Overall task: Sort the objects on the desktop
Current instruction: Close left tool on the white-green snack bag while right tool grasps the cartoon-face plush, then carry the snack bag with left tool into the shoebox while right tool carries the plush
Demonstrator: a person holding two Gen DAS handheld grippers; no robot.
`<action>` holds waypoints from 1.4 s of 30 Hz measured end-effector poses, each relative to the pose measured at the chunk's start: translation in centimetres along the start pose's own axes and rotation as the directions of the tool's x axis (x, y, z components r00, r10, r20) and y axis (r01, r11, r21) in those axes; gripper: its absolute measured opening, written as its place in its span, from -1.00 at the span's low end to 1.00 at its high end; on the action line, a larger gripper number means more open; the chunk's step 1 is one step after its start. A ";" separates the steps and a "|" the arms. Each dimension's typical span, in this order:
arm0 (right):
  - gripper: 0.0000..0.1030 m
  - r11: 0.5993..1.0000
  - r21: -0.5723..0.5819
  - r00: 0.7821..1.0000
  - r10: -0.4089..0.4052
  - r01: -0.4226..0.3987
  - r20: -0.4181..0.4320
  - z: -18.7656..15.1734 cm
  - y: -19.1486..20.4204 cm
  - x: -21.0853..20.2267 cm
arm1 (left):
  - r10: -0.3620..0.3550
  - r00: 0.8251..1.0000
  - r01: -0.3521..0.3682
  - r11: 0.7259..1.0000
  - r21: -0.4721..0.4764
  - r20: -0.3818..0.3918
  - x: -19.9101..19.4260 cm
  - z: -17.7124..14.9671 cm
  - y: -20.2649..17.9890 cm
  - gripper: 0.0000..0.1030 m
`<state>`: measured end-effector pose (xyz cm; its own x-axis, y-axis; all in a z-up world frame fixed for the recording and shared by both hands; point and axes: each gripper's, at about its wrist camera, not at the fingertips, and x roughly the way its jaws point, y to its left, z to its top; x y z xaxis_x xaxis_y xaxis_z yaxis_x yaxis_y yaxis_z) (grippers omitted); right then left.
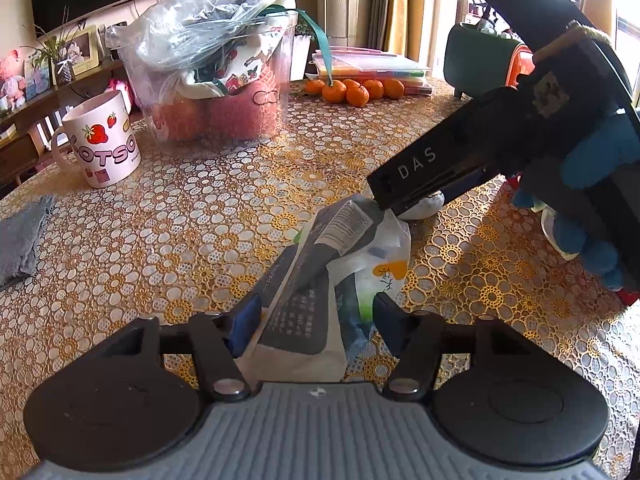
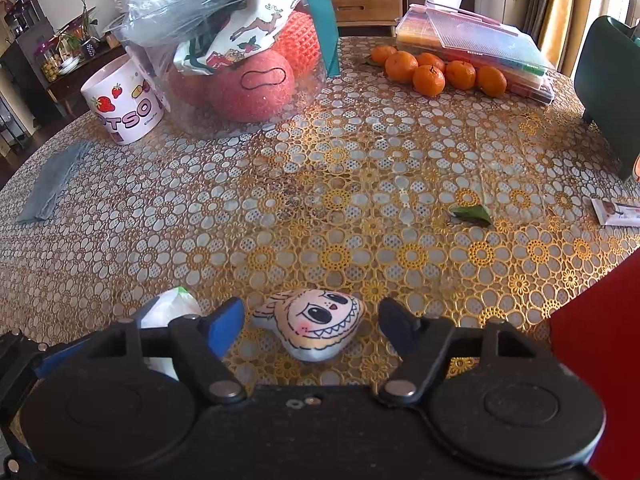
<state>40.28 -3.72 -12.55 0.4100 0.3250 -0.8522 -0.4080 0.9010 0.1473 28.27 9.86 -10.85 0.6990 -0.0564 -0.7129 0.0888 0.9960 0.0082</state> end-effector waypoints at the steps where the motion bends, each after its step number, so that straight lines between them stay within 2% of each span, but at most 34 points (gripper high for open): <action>1: 0.31 1.000 0.003 1.000 0.005 -0.005 -0.002 -0.1 0.0 0.0 | -0.001 1.000 0.001 1.000 -0.003 0.000 -0.1 0.0 0.0 0.04; 3: 0.18 1.000 0.004 1.000 0.012 -0.012 -0.004 -0.2 -0.1 -0.2 | 0.004 1.000 -0.004 1.000 -0.003 -0.003 -0.2 0.1 -0.1 -0.17; 5: 0.18 1.000 0.002 1.000 0.013 -0.013 -0.003 -0.4 -0.3 -0.4 | 0.004 1.000 -0.004 1.000 0.001 -0.005 -0.2 0.1 -0.1 -0.30; 9: 0.13 1.000 0.000 1.000 0.012 -0.012 0.002 -0.6 -0.6 -0.8 | 0.004 1.000 -0.004 1.000 0.010 -0.010 -0.6 0.2 -0.5 -0.40; 21: 0.13 1.000 0.001 0.999 0.029 -0.029 0.037 -2.2 -2.2 -5.0 | -0.037 0.999 0.036 0.998 -0.057 -0.017 -3.0 -0.1 -1.4 -0.54; 33: 0.13 0.997 -0.005 0.994 0.072 -0.072 0.076 -5.0 -3.8 -11.1 | -0.067 0.998 0.067 0.993 -0.093 -0.002 -6.7 -0.7 -3.4 -0.55; 42: 0.13 0.993 -0.014 0.988 0.116 -0.116 0.104 -7.7 -4.5 -15.4 | -0.083 0.996 0.084 0.993 -0.082 0.012 -10.3 -0.6 -5.7 -0.55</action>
<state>29.54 -14.95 -3.95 0.4426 0.4559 -0.7722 -0.4638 0.8534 0.2380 20.16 4.79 -3.99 0.6977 -0.1400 -0.7026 0.0888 0.9901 -0.1092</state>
